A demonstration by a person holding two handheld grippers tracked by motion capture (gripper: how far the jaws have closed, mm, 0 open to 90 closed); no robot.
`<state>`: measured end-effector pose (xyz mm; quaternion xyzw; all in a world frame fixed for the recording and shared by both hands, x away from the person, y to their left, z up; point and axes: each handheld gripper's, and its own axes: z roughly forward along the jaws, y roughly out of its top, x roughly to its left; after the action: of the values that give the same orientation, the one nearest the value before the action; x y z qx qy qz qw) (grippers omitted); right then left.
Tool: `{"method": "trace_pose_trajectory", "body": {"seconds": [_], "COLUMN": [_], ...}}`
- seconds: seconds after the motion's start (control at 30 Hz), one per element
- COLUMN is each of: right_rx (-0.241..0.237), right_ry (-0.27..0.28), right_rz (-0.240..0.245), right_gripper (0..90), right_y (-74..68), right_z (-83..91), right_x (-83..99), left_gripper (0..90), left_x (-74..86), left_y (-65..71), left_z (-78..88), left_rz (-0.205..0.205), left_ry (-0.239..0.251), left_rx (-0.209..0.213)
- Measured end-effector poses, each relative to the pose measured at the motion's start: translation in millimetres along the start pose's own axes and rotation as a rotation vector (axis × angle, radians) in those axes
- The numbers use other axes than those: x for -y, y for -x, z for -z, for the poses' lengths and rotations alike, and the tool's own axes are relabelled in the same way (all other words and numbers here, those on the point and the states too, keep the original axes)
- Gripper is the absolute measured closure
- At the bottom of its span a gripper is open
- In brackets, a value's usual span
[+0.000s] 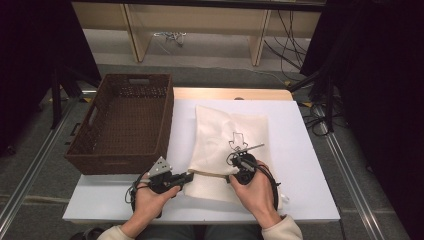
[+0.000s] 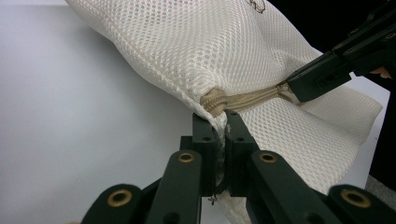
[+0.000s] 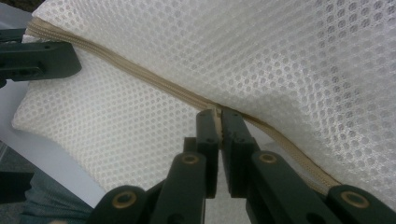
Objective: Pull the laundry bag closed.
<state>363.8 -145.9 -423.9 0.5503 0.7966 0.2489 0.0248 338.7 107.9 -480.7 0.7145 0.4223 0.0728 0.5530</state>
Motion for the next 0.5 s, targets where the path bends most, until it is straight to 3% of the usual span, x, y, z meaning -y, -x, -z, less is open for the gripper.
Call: {"method": "trace_pose_trajectory", "body": {"seconds": [0.13,0.3,0.5], "right_rx": [-0.002,-0.012,-0.002], "right_ry": [-0.007,0.008,-0.007], "right_rz": [-0.019,0.022,-0.017], "right_gripper": [87.6,87.6,87.6], "right_y": [-0.1,4.4,2.4], "right_z": [0.7,0.0,2.1], "right_x": [-0.2,-0.2,0.5], "left_gripper": [85.5,85.4,85.5], "left_x": [-0.1,-0.1,0.0], "left_y": [-0.7,-0.7,-0.5], "left_z": [0.5,0.5,0.2], "left_rz": [-0.004,-0.008,-0.005], "left_ry": [-0.006,-0.005,-0.002], "left_rx": [0.001,-0.004,-0.005]}}
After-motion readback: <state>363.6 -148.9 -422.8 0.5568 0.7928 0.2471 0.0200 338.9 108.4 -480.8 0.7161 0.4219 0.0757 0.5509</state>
